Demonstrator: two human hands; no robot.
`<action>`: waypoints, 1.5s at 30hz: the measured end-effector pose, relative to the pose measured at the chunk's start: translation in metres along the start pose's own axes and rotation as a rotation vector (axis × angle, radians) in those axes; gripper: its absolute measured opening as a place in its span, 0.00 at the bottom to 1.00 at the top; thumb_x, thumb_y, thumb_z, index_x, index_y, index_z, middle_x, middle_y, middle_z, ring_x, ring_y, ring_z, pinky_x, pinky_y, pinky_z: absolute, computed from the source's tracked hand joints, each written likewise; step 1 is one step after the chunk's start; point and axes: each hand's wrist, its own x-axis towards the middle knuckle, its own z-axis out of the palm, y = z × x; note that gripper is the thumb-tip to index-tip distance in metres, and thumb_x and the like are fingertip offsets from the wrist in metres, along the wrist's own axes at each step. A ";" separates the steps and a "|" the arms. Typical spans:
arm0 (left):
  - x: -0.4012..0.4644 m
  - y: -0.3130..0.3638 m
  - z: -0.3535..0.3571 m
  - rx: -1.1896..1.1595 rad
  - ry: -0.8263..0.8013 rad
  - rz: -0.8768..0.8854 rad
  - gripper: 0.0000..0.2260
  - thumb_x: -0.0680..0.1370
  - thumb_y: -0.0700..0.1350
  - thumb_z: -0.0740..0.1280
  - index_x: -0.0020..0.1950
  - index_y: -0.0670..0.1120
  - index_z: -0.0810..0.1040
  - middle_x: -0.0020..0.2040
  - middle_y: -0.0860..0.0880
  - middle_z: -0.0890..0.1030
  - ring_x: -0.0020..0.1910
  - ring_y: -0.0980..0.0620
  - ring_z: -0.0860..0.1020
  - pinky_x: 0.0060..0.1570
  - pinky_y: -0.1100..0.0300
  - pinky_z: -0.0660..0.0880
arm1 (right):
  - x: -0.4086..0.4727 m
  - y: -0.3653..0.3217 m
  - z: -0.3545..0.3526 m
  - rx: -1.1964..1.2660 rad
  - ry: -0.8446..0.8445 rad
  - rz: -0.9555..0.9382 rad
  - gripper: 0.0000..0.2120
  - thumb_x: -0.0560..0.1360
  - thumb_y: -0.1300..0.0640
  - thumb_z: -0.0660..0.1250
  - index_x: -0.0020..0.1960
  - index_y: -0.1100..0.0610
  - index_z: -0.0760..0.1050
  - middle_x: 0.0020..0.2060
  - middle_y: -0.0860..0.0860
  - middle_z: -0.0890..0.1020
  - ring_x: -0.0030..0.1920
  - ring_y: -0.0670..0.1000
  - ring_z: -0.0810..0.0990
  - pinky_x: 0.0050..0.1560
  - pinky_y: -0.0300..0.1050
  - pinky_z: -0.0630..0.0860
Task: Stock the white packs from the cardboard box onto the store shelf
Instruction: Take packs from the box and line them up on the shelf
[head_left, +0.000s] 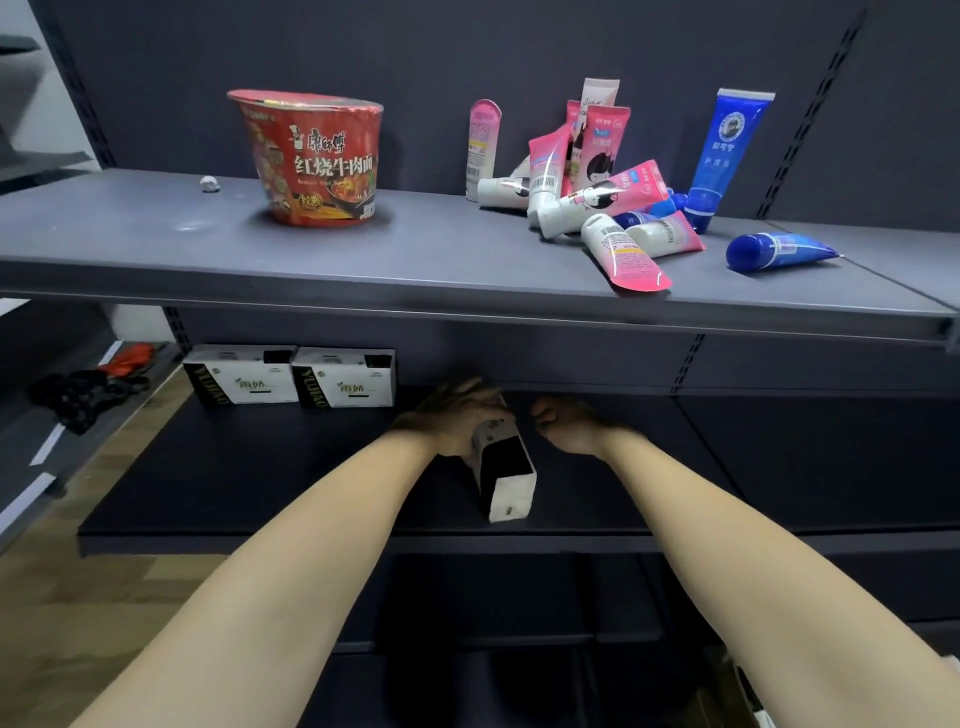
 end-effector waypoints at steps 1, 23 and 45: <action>0.002 0.002 0.002 -0.007 0.043 0.031 0.35 0.70 0.52 0.76 0.75 0.58 0.66 0.79 0.52 0.58 0.79 0.48 0.50 0.76 0.45 0.49 | -0.001 0.002 -0.001 -0.006 0.000 0.009 0.18 0.80 0.63 0.58 0.69 0.55 0.72 0.66 0.55 0.76 0.64 0.54 0.75 0.62 0.46 0.73; 0.000 -0.003 0.015 -0.235 0.279 -0.166 0.20 0.72 0.51 0.76 0.59 0.46 0.74 0.56 0.49 0.80 0.55 0.48 0.78 0.51 0.56 0.73 | -0.003 0.001 0.015 0.141 0.062 0.065 0.29 0.71 0.63 0.74 0.69 0.57 0.68 0.64 0.56 0.76 0.62 0.54 0.76 0.61 0.48 0.76; -0.043 -0.061 0.009 -0.983 0.211 -0.460 0.41 0.67 0.38 0.80 0.75 0.46 0.63 0.61 0.46 0.74 0.62 0.46 0.74 0.60 0.55 0.72 | 0.004 -0.022 0.013 0.503 0.074 -0.052 0.24 0.61 0.59 0.82 0.54 0.54 0.79 0.50 0.51 0.85 0.53 0.54 0.83 0.52 0.53 0.81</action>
